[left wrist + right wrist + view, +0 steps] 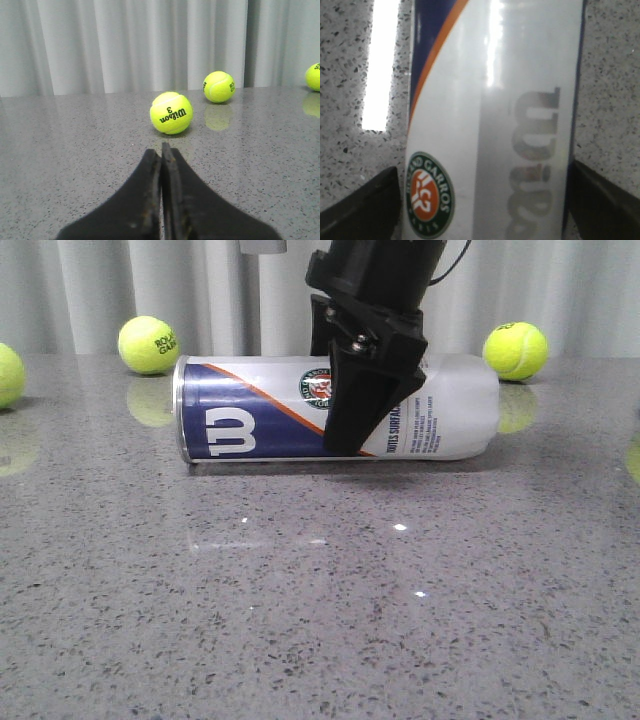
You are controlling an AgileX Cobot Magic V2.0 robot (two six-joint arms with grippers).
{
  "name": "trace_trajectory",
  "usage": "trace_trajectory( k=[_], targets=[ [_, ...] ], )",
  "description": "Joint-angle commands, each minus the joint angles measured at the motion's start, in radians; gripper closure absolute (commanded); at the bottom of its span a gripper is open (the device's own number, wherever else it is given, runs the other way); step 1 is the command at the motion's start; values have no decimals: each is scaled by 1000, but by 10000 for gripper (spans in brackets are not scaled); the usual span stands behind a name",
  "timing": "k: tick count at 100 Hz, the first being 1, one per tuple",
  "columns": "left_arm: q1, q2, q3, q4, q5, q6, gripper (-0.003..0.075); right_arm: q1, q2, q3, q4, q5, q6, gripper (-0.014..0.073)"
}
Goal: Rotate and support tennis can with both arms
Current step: 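Carry the can with the right gripper toward the left gripper and lower it, then open the right gripper, release the can on the table, and withdraw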
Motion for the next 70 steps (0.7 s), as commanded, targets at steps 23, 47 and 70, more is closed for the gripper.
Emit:
trace_trajectory(
  k=[23,47,70],
  targets=[
    [2,-39,49,-1,-84,-11,741,-2,-104,-36,18,-4,-10,-59],
    [2,-39,49,-1,-84,-11,741,-2,-108,-36,18,2,-10,-59],
    [2,-39,49,-1,-84,-11,741,-2,-127,-36,10,3,-10,-59]
  ],
)
